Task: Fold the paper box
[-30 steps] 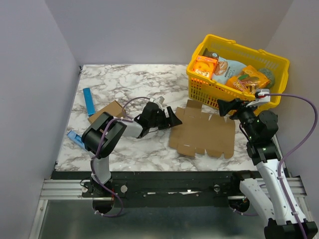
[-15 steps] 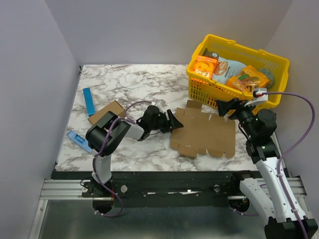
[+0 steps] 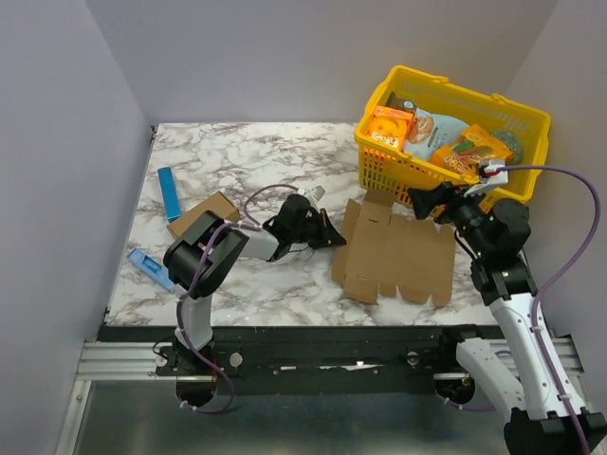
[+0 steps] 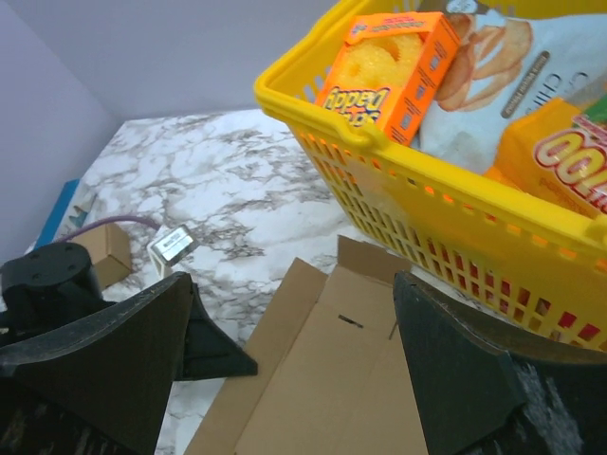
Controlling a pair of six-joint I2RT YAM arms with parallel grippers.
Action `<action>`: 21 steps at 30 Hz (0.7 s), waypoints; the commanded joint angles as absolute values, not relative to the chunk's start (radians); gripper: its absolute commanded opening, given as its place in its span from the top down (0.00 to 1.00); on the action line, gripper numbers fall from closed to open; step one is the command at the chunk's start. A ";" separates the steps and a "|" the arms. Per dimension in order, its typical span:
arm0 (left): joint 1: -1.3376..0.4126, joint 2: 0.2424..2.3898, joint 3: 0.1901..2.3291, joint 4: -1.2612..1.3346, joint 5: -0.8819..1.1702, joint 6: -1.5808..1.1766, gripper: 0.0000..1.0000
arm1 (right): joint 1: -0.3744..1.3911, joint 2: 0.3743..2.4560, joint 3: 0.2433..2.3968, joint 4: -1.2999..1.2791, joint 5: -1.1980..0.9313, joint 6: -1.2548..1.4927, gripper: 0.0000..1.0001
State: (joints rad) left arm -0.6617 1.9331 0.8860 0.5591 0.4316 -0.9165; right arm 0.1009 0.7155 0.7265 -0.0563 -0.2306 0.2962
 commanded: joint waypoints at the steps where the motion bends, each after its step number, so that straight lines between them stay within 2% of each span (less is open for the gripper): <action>1: -0.617 1.792 0.956 0.359 0.512 -0.704 0.98 | 0.097 0.758 0.821 -0.098 -0.398 0.279 0.06; 4: -0.592 1.703 1.070 0.047 0.522 -0.484 0.98 | 0.097 0.824 0.897 -0.110 -0.567 0.276 0.06; 5: -0.592 1.681 1.139 -0.130 0.509 -0.406 0.98 | 0.097 0.848 0.946 -0.117 -0.607 0.269 0.06; 8: -0.591 1.620 1.251 -0.395 0.476 -0.171 0.98 | 0.097 0.943 1.018 -0.124 -0.785 0.242 0.06; 12: -0.549 1.579 1.324 -0.580 0.514 0.030 1.00 | 0.098 1.115 1.208 -0.181 -1.120 0.212 0.05; 15: -0.511 1.566 1.364 -0.707 0.593 0.187 1.00 | 0.103 1.203 1.275 -0.202 -1.199 0.146 0.06; 21: -0.494 1.537 1.399 -0.851 0.727 0.379 1.00 | 0.149 1.255 1.379 -0.391 -1.157 -0.216 0.06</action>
State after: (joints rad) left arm -0.4923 1.5593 1.3628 -0.6376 0.5869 0.1669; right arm 0.1162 1.2385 1.3010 -0.2420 -1.0859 0.0406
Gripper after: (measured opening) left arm 0.014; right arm 0.942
